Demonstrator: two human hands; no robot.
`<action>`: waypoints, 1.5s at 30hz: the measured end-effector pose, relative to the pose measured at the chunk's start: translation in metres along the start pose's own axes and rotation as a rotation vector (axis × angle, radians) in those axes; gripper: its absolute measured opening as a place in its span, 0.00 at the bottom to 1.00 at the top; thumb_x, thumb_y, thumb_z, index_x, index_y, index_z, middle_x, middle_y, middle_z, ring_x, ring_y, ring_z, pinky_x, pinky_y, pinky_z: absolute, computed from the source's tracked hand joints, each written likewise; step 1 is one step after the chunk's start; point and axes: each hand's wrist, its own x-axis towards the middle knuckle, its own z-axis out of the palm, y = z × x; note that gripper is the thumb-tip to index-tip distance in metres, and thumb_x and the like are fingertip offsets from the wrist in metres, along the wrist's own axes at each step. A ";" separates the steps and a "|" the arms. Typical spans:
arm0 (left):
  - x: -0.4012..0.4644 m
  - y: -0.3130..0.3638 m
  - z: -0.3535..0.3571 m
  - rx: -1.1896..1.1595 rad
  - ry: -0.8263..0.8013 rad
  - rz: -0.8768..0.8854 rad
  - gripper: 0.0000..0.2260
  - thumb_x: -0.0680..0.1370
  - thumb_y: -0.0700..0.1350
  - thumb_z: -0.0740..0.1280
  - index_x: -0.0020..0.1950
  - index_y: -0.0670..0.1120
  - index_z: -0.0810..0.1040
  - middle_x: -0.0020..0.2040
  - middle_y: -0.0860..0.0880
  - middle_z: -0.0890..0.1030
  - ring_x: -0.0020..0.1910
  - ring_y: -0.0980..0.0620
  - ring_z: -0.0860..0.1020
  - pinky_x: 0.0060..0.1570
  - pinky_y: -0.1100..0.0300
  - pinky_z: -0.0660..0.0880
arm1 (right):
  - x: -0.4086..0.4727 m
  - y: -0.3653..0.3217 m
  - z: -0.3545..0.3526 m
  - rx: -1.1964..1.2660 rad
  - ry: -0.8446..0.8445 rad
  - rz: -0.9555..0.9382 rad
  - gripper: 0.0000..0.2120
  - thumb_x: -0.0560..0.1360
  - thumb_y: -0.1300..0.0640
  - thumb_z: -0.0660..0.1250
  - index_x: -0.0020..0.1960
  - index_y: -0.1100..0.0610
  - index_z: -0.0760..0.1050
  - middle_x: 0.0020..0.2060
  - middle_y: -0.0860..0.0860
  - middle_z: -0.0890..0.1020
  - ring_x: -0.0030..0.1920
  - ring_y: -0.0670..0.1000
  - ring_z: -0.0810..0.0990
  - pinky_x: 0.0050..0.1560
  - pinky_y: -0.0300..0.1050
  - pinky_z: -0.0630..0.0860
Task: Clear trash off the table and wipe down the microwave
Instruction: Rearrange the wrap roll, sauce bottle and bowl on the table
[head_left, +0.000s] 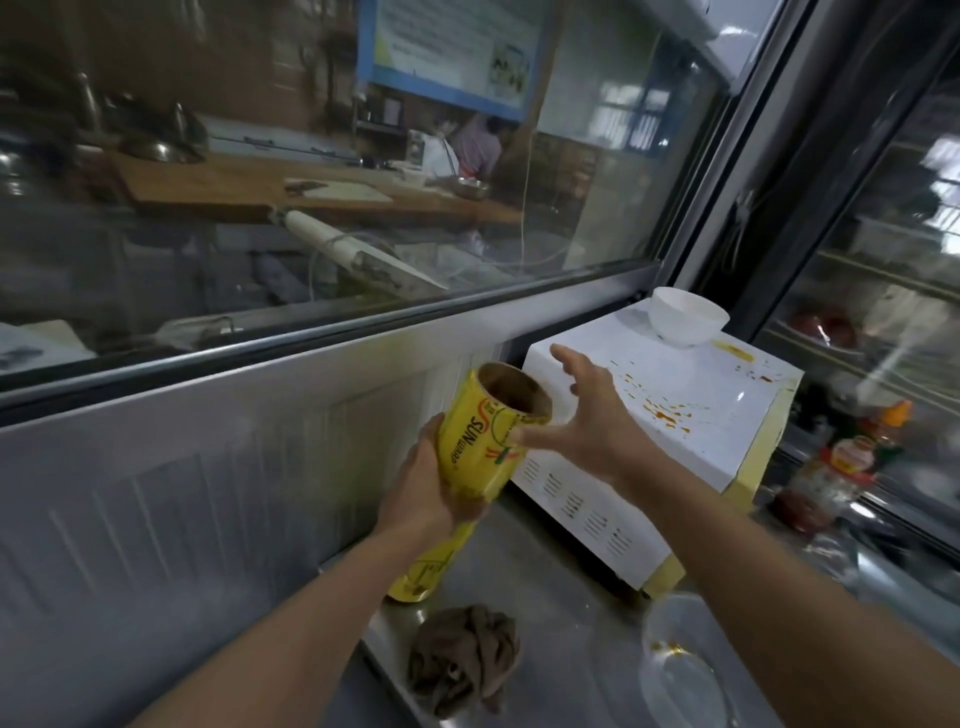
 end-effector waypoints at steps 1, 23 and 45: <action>-0.002 -0.002 -0.003 -0.020 0.013 0.001 0.50 0.60 0.49 0.80 0.72 0.61 0.49 0.68 0.51 0.68 0.65 0.48 0.70 0.61 0.44 0.72 | 0.005 0.002 0.000 0.057 -0.079 0.059 0.48 0.61 0.54 0.79 0.74 0.49 0.56 0.71 0.51 0.62 0.70 0.52 0.63 0.68 0.54 0.66; 0.070 0.033 0.046 -0.010 0.200 -0.051 0.44 0.58 0.47 0.79 0.64 0.57 0.54 0.52 0.52 0.78 0.53 0.44 0.78 0.49 0.47 0.77 | 0.102 0.043 -0.009 0.248 -0.130 -0.094 0.37 0.57 0.59 0.80 0.62 0.52 0.67 0.49 0.41 0.78 0.48 0.39 0.78 0.38 0.30 0.75; 0.115 0.025 0.065 0.107 0.198 -0.106 0.38 0.58 0.46 0.81 0.58 0.49 0.60 0.57 0.47 0.77 0.56 0.43 0.76 0.51 0.46 0.77 | 0.140 0.081 0.000 0.108 -0.095 -0.073 0.38 0.60 0.52 0.78 0.65 0.51 0.65 0.55 0.46 0.79 0.56 0.48 0.78 0.57 0.50 0.77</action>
